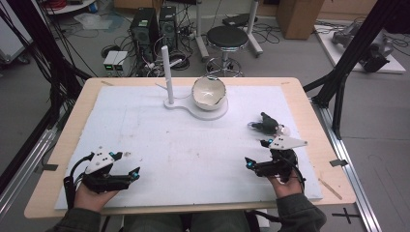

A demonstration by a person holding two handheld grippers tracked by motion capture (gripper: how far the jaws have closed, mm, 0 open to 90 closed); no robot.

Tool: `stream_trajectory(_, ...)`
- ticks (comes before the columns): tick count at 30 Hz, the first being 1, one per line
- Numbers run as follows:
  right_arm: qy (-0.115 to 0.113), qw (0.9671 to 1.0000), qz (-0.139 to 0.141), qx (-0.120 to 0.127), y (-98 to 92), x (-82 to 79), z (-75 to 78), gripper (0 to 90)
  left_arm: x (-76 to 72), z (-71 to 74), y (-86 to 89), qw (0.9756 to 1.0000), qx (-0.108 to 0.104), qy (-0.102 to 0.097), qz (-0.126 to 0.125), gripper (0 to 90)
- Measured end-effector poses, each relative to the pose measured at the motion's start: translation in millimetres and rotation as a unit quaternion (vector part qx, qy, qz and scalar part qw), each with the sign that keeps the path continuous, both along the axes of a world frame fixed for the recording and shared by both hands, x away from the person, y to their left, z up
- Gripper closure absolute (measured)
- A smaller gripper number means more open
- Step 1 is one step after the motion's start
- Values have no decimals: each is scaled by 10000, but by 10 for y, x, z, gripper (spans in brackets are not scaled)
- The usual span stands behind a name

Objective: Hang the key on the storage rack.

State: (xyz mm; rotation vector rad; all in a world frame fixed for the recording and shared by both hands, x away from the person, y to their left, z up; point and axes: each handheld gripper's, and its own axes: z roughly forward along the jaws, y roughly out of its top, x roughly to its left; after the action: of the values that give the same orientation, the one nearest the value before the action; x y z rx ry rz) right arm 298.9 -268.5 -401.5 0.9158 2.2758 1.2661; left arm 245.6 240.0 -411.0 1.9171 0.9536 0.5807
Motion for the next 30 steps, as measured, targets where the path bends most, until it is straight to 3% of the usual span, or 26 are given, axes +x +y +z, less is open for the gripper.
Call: stream_trajectory(30, -30, 10000, -38, -87, 4, -9, -1, 115, -14, -1, -15, 10000, 11, -19, -34, 183)
